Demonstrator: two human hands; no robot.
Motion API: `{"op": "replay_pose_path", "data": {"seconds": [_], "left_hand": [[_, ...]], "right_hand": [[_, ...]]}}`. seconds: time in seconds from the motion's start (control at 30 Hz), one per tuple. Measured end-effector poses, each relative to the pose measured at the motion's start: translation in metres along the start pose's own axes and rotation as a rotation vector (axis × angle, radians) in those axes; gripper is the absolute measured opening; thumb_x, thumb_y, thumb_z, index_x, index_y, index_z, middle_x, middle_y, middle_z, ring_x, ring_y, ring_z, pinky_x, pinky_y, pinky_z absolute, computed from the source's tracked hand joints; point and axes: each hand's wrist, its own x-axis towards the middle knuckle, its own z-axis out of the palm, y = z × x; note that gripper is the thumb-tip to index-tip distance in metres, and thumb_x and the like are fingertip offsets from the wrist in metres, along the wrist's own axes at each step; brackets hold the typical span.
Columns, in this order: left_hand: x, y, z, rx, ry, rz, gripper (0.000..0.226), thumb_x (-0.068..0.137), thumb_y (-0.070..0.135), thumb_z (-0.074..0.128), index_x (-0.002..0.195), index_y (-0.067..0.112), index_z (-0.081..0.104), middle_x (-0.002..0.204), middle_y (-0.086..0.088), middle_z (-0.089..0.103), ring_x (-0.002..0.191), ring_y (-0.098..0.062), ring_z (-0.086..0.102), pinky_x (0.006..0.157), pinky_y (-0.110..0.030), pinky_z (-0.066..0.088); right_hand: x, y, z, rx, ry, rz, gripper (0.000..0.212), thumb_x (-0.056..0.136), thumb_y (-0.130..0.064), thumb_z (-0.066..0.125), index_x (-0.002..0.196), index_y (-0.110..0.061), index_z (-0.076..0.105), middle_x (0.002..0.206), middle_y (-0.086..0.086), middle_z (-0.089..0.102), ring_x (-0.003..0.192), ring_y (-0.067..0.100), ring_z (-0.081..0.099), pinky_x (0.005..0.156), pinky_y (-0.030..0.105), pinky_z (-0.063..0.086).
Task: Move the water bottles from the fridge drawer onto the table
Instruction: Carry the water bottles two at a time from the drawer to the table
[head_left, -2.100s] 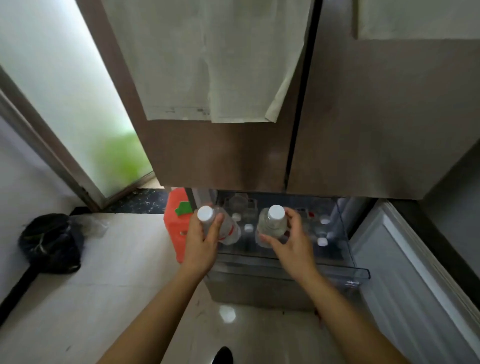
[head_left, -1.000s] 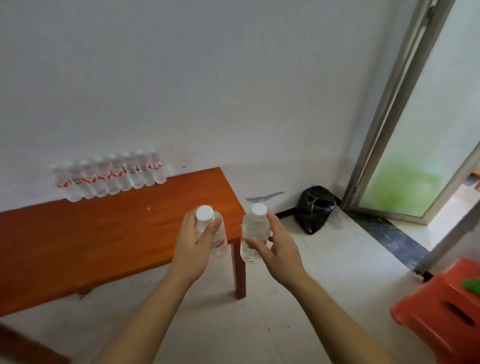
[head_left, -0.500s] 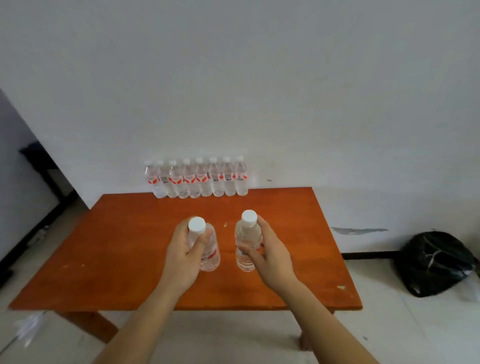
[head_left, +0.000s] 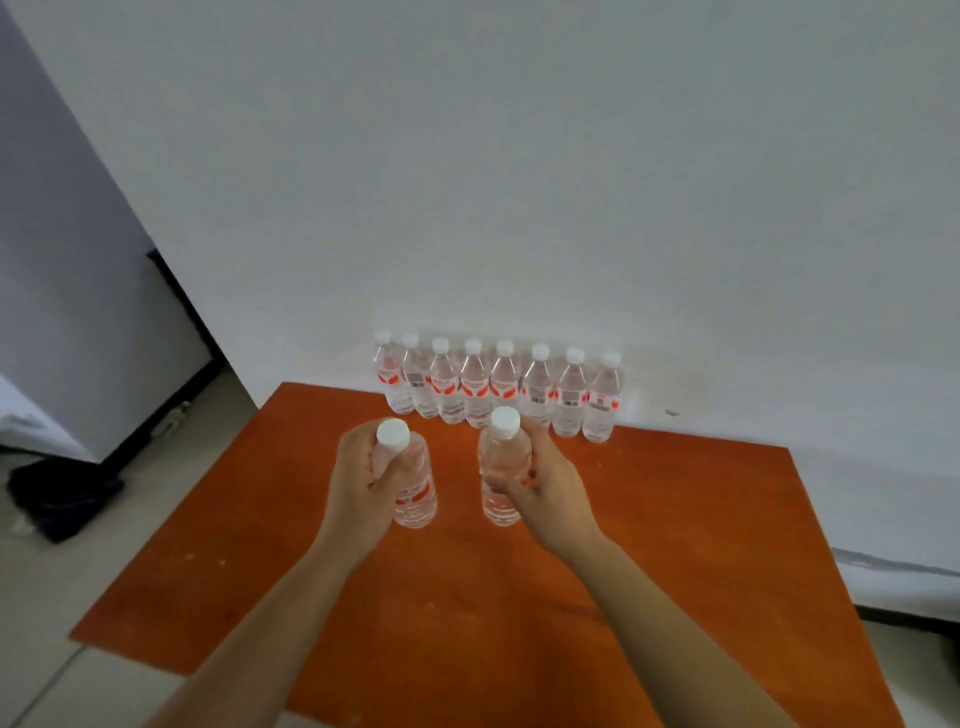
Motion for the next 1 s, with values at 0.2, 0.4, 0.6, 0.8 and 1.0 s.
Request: {"op": "replay_pose_path", "data": {"seconds": [0.2, 0.4, 0.6, 0.8, 1.0], "left_hand": [[0.120, -0.082, -0.009, 0.019, -0.084, -0.075, 0.063, 0.076, 0.069, 0.060, 0.127, 0.032, 0.055, 0.130, 0.004, 0.052, 0.117, -0.015, 0.054, 0.095, -0.041, 0.050], [0.225, -0.142, -0.013, 0.054, -0.140, -0.140, 0.045, 0.086, 0.041, 0.071, 0.127, 0.026, 0.062, 0.122, 0.009, 0.058, 0.111, -0.012, 0.054, 0.091, -0.034, 0.043], [0.286, -0.194, -0.002, 0.007, -0.221, -0.207, 0.047, 0.085, 0.034, 0.073, 0.131, 0.025, 0.062, 0.127, 0.004, 0.066, 0.117, -0.017, 0.060, 0.100, -0.042, 0.048], [0.322, -0.213, 0.010, 0.016, -0.301, -0.169, 0.049, 0.087, 0.035, 0.071, 0.133, 0.024, 0.059, 0.133, 0.003, 0.063, 0.123, -0.017, 0.056, 0.103, -0.045, 0.047], [0.334, -0.220, 0.014, 0.059, -0.344, -0.120, 0.042, 0.091, 0.040, 0.065, 0.130, 0.026, 0.059, 0.132, 0.005, 0.061, 0.120, -0.015, 0.056, 0.099, -0.039, 0.048]], "right_hand": [[0.084, 0.016, 0.069, -0.012, 0.037, 0.115, 0.072, 0.086, -0.035, 0.075, 0.145, -0.038, 0.033, 0.139, -0.011, 0.057, 0.125, 0.011, 0.056, 0.099, 0.041, 0.053], [0.157, 0.029, 0.135, -0.065, 0.044, 0.288, 0.065, 0.088, -0.034, 0.073, 0.138, -0.039, 0.033, 0.138, -0.007, 0.058, 0.125, 0.018, 0.058, 0.100, 0.047, 0.053], [0.207, 0.039, 0.184, -0.104, 0.002, 0.377, 0.074, 0.088, -0.023, 0.075, 0.145, -0.032, 0.028, 0.142, 0.002, 0.057, 0.128, 0.025, 0.056, 0.101, 0.047, 0.052], [0.245, 0.042, 0.224, -0.118, 0.031, 0.428, 0.065, 0.090, -0.015, 0.071, 0.137, -0.026, 0.029, 0.137, 0.008, 0.060, 0.123, 0.028, 0.060, 0.097, 0.045, 0.054], [0.259, 0.046, 0.245, -0.077, 0.023, 0.416, 0.057, 0.094, -0.015, 0.065, 0.137, -0.022, 0.028, 0.143, 0.007, 0.052, 0.132, 0.022, 0.051, 0.103, 0.032, 0.045]]}}
